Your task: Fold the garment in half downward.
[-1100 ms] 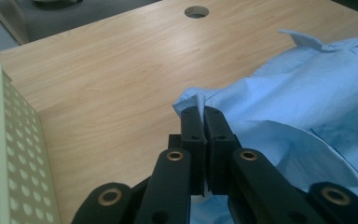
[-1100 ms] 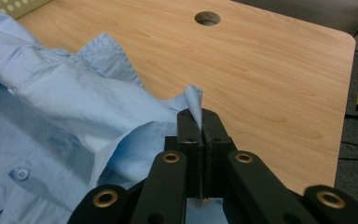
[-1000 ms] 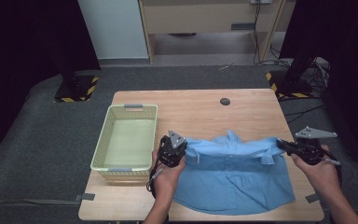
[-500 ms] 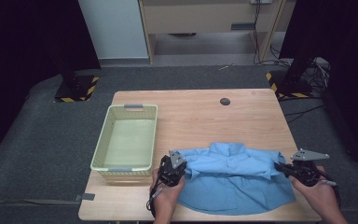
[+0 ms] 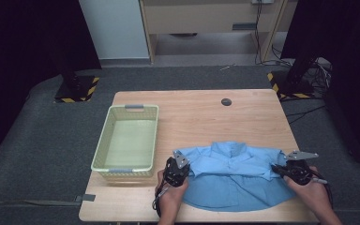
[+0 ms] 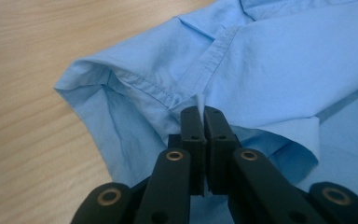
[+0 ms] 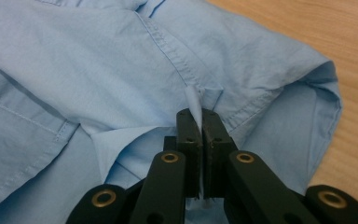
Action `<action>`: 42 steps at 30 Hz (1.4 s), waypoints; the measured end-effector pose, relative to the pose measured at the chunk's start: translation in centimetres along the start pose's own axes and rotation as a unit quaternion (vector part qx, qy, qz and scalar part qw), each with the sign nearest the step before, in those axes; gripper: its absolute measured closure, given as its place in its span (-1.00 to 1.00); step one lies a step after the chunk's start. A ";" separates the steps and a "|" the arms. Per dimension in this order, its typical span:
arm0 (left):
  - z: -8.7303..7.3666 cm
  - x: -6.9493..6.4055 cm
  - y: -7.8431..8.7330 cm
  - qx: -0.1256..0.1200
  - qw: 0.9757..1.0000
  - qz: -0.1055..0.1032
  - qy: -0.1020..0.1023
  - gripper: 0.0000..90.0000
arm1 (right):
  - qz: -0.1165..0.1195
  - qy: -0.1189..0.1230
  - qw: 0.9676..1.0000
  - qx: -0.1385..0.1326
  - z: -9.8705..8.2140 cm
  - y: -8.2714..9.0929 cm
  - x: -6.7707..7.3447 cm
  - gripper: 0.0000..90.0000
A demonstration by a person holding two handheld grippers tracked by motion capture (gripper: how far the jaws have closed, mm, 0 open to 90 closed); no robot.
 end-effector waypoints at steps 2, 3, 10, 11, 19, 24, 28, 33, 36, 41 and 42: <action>0.4 0.1 -0.7 0.001 1.000 0.000 0.004 0.95 | -0.004 -0.007 1.000 -0.003 0.4 -0.3 -0.5 0.95; 0.6 0.2 -1.0 0.002 1.000 0.001 0.004 0.95 | -0.006 -0.010 1.000 -0.006 0.5 -0.5 -0.8 0.94; 2.4 0.6 -2.8 0.008 1.000 0.011 -0.001 0.87 | -0.019 -0.033 0.999 -0.019 1.5 -1.4 -2.3 0.87; 2.5 0.7 -2.8 0.008 1.000 0.015 0.000 0.80 | -0.019 -0.033 0.999 -0.022 1.6 -1.4 -2.4 0.81; 3.9 1.2 -0.4 -0.018 1.000 0.014 -0.007 0.36 | -0.011 -0.020 0.998 -0.055 2.6 0.5 -2.6 0.23; 5.8 0.8 0.2 -0.030 0.999 0.003 -0.021 0.29 | -0.009 -0.013 0.997 -0.071 4.1 1.3 -2.6 0.21; 7.0 0.4 -0.7 -0.025 0.999 -0.003 -0.021 0.24 | 0.011 -0.009 0.997 -0.073 5.7 0.3 -2.1 0.25; 8.0 -0.3 -2.0 -0.017 0.999 -0.013 -0.026 0.19 | 0.022 0.002 0.998 -0.062 7.2 -1.7 -1.1 0.23; 8.4 -0.7 -2.9 -0.006 0.999 -0.021 -0.032 0.15 | 0.026 0.002 0.998 -0.056 7.8 -2.5 -0.9 0.21; 9.0 -1.0 -4.0 0.002 0.999 -0.028 -0.029 0.10 | 0.028 -0.003 0.998 -0.053 8.6 -3.5 -1.0 0.19; 9.1 -1.1 -4.2 0.003 0.999 -0.029 -0.030 0.10 | 0.029 -0.004 0.998 -0.054 8.8 -3.6 -1.0 0.18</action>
Point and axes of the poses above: each handheld gripper's, and its own axes: y roughly backward along the jaws, z roughly out of its top, x roughly to its left, the point moved 1 cm from there along -y, roughly forward along the jaws, and after that the axes turned 6 degrees about z, right-handed, at the moved point
